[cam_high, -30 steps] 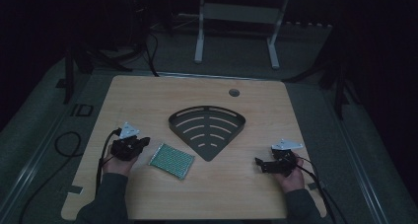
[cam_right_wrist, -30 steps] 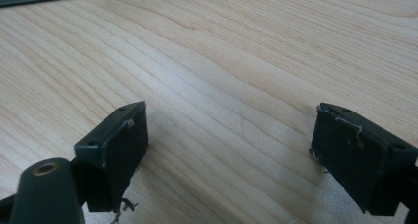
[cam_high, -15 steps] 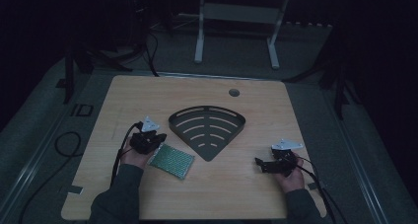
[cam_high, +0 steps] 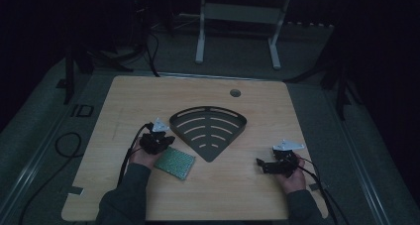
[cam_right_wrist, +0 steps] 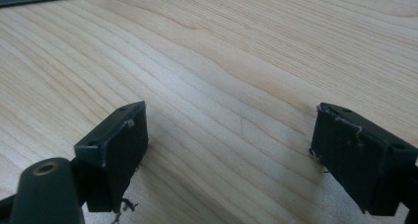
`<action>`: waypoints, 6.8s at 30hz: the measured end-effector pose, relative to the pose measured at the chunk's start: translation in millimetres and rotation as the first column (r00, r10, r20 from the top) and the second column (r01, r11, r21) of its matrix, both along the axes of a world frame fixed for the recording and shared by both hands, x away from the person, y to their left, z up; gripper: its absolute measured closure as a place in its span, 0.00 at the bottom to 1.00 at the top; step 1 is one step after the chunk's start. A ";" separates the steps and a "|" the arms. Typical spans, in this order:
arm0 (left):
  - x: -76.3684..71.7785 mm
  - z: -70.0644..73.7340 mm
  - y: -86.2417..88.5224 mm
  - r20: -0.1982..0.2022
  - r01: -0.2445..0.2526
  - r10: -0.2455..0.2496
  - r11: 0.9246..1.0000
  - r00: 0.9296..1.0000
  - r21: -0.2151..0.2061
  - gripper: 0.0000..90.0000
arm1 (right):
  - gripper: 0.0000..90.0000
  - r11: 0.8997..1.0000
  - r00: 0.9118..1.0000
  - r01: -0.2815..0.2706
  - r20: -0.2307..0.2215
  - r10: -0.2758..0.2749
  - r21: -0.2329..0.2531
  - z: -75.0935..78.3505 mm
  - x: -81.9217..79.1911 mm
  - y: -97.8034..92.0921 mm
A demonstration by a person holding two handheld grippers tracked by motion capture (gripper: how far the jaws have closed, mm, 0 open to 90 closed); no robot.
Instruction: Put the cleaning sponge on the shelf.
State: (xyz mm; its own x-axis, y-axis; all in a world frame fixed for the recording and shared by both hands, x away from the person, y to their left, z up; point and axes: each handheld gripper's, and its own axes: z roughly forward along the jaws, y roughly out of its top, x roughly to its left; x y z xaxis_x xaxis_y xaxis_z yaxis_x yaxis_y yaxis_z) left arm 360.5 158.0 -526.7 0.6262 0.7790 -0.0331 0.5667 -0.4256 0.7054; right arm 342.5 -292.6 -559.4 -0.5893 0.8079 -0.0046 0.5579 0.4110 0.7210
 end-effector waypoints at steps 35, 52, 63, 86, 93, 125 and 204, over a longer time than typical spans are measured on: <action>-26.1 -7.6 21.8 -0.041 -0.010 0.011 0.999 0.999 0.035 1.00 | 0.15 1.000 1.000 0.001 0.000 -0.001 0.000 0.0 -0.1 0.0; -48.3 3.4 28.2 -0.052 0.001 0.000 1.000 0.999 0.025 0.96 | 0.15 1.000 1.000 0.001 0.000 -0.001 -0.001 0.0 -0.2 0.0; -37.6 15.8 16.8 -0.087 0.036 -0.034 0.999 0.996 0.023 0.84 | 0.15 1.000 1.000 0.002 0.000 -0.002 0.000 0.0 -0.2 0.1; -16.3 7.1 4.0 -0.169 0.070 -0.059 0.996 0.984 0.059 0.81 | 0.15 1.000 1.000 0.002 0.000 -0.002 0.000 0.0 -0.2 0.1; -15.3 5.6 5.8 -0.184 0.070 -0.057 0.995 0.981 0.066 0.80 | 0.15 1.000 1.000 0.002 0.000 -0.002 0.000 0.0 -0.2 0.0; -8.4 -2.2 10.8 -0.251 0.072 -0.066 0.997 0.966 0.014 0.85 | 0.15 1.000 1.000 0.002 0.000 -0.002 0.000 0.0 -0.2 0.1; 2.1 62.3 8.2 -0.134 0.095 -0.109 0.990 0.985 -0.103 1.00 | 0.15 1.000 1.000 0.002 0.000 -0.002 0.000 0.0 -0.2 0.1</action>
State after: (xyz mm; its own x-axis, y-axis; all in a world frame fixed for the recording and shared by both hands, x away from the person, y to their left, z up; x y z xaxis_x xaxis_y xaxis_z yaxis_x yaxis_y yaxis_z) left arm 362.6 166.2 -464.4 0.6862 0.7004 -0.1965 0.6192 -0.4207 0.6630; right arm 342.3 -292.5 -559.4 -0.5874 0.8093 -0.0043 0.5589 0.4095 0.7211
